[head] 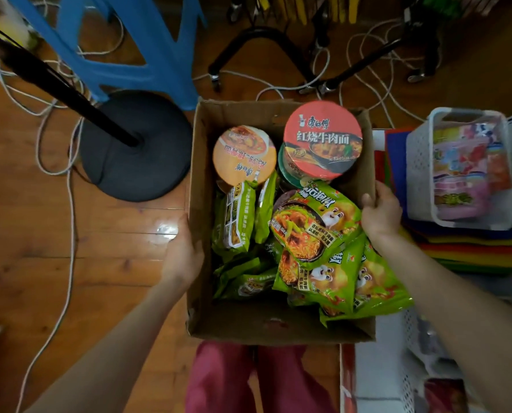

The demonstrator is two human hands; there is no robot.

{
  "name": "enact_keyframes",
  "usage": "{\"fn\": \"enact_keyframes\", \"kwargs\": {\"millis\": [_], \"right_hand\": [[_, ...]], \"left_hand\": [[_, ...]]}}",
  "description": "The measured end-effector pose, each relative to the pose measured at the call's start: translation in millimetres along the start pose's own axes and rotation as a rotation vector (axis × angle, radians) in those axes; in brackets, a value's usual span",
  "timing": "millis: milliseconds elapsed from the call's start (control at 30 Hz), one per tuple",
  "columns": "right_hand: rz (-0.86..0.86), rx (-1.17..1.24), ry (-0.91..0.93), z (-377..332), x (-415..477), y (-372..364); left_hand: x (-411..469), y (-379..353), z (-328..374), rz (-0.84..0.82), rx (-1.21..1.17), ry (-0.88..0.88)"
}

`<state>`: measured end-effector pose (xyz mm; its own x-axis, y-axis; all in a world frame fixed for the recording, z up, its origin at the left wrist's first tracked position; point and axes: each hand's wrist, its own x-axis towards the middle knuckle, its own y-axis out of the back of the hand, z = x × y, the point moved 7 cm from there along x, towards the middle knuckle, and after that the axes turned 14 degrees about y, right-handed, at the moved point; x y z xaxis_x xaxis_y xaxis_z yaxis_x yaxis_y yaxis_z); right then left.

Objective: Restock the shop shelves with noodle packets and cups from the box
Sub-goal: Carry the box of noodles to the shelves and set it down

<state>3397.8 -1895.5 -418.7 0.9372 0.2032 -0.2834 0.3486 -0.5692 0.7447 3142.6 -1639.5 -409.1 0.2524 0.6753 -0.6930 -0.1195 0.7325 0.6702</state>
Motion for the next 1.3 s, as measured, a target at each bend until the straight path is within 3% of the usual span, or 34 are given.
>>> {"fn": "enact_keyframes", "kwargs": {"millis": [567,900,1067,1167,1300], "right_hand": [[-0.004,0.020,0.002,44,39,-48],[0.005,-0.019,0.000,49,39,-51],[-0.101,0.053,-0.050,46,41,-55],[-0.179,0.051,-0.056,39,33,-45],[-0.204,0.010,-0.036,26,5,-13]], "left_hand": [[53,-55,8,-0.044,-0.064,0.017],[61,-68,-1,0.018,0.000,0.079],[65,-65,-3,0.013,0.045,0.118],[50,-62,9,0.053,0.147,0.015],[4,-64,51,0.124,0.317,-0.309]]}}
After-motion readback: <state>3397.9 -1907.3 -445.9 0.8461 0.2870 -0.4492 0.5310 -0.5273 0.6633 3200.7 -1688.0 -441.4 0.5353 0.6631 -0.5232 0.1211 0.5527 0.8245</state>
